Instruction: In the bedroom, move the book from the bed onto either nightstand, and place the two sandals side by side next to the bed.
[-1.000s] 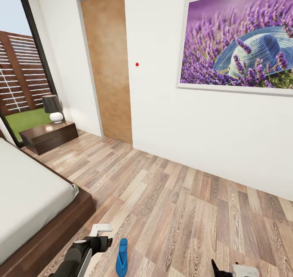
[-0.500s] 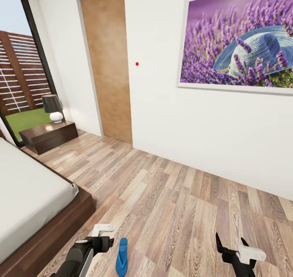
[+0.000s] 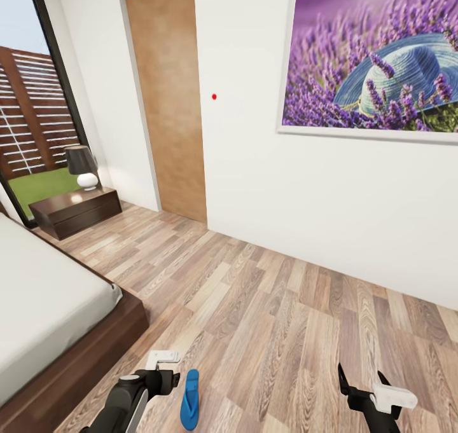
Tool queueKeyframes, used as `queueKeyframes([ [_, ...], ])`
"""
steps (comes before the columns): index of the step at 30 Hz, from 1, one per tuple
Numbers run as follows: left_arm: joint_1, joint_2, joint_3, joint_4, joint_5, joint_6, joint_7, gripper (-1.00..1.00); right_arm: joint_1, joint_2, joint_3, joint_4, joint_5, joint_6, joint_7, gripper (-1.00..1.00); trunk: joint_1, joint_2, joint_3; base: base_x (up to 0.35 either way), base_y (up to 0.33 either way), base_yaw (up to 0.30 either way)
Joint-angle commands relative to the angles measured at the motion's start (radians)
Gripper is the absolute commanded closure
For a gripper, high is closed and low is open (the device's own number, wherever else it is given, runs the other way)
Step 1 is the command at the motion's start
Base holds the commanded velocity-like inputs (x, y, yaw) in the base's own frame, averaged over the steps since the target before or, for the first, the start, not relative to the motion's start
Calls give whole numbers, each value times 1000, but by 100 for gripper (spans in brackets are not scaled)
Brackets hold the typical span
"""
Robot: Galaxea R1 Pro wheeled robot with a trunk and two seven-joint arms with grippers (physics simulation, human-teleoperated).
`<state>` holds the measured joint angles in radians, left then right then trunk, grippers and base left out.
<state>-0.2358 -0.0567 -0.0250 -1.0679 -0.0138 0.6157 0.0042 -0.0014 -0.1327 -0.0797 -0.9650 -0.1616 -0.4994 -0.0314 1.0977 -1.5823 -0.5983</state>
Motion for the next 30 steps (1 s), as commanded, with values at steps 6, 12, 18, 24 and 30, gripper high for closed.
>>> queueKeyframes([
  [6, 0, 0, -1, -1, -2, 4, 1, -100, 0, 0, 2, 1, -4, -2, -2, -100, 23, -43, -20, 0, 0, 0],
  [12, 0, 0, -1, -1, 0, 4, 0, -100, 0, 1, 1, 3, -5, -54, -1, -100, 42, -78, -35, 0, 0, 0],
  [18, 0, 0, -1, -1, 0, 4, 2, -100, 0, 1, 1, 16, -6, -219, -1, -100, 42, -78, -35, 0, 0, 0],
  [24, 0, 0, -1, -1, 0, 4, 2, -100, 0, 1, 1, 21, -6, -239, -1, -100, 42, -78, -35, 0, 0, 0],
  [30, 0, 0, -1, -1, -1, 4, 2, -100, 0, 2, 1, 23, -6, -246, 0, -100, 42, -78, -35, 0, 0, 0],
])
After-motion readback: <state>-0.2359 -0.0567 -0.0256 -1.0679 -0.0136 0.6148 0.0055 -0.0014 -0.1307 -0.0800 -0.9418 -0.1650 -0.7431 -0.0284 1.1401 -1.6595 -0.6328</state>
